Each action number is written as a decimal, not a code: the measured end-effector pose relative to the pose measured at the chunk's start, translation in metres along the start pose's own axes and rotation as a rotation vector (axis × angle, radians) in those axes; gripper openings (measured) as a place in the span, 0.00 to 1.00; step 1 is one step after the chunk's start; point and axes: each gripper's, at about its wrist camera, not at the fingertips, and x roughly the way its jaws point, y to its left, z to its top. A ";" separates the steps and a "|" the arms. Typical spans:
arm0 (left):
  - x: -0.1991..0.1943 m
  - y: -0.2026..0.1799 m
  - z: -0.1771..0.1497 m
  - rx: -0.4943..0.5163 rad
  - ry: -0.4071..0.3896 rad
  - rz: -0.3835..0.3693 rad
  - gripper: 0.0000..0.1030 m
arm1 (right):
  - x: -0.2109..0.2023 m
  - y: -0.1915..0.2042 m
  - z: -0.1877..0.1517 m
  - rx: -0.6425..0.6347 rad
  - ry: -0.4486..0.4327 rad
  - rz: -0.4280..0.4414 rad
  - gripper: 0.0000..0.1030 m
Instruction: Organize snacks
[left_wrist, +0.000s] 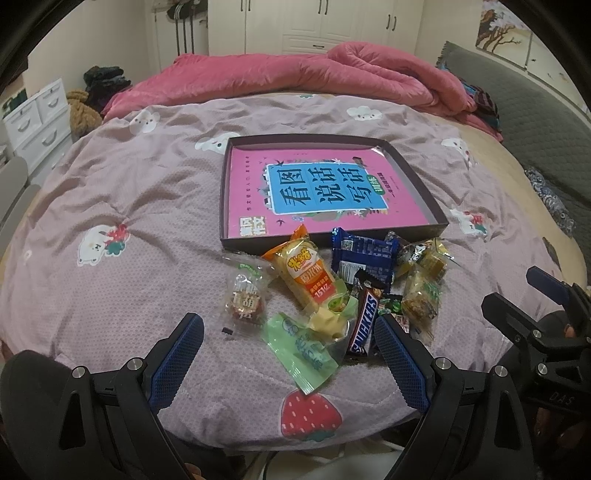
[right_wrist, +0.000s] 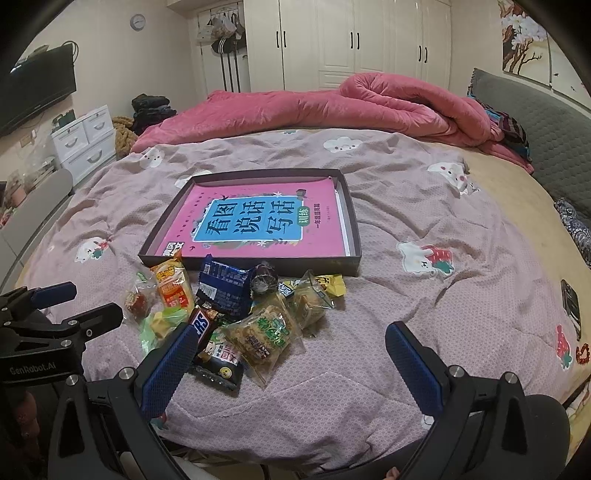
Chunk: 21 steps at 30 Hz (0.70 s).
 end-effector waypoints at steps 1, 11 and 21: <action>0.000 0.000 0.000 -0.001 -0.001 0.000 0.92 | 0.000 0.000 0.000 0.000 0.000 0.000 0.99; -0.002 0.001 -0.002 -0.005 0.001 0.002 0.92 | 0.000 0.001 0.000 -0.006 0.001 0.005 0.99; 0.005 0.006 -0.001 -0.025 0.023 0.000 0.92 | 0.004 0.002 0.003 0.001 0.017 0.019 1.00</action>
